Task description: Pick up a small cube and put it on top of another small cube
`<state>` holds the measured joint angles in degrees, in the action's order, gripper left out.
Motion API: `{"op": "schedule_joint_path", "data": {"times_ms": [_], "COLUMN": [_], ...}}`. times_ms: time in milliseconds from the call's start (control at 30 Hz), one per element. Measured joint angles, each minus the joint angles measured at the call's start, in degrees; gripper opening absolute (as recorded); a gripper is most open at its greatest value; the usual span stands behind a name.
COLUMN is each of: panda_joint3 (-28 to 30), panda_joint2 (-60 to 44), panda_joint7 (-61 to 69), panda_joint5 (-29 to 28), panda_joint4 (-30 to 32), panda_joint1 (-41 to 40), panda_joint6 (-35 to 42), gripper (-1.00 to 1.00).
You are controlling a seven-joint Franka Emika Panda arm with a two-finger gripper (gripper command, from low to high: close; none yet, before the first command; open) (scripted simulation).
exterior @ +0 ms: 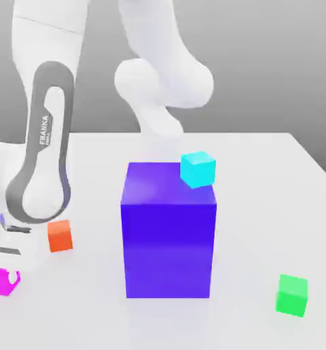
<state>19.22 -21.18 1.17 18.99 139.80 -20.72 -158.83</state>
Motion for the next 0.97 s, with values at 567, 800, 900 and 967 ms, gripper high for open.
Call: {"op": "schedule_joint_path", "data": {"times_ms": [567,800,900,967], "panda_joint3": [-14.0,-22.5,-22.6,-22.6], "panda_joint2": [13.3,10.2,6.4,6.4], "panda_joint7": [-32.5,-48.2,-50.2,-50.2], "panda_joint5": [-13.7,-20.1,-21.3,-21.3], "panda_joint4": [5.3,4.8,4.2,4.2], "panda_joint1": [31.7,46.3,48.2,48.2], "panda_joint6": [6.6,3.3,0.1,0.1], "gripper": [-1.0,-1.0,1.0,1.0]}}
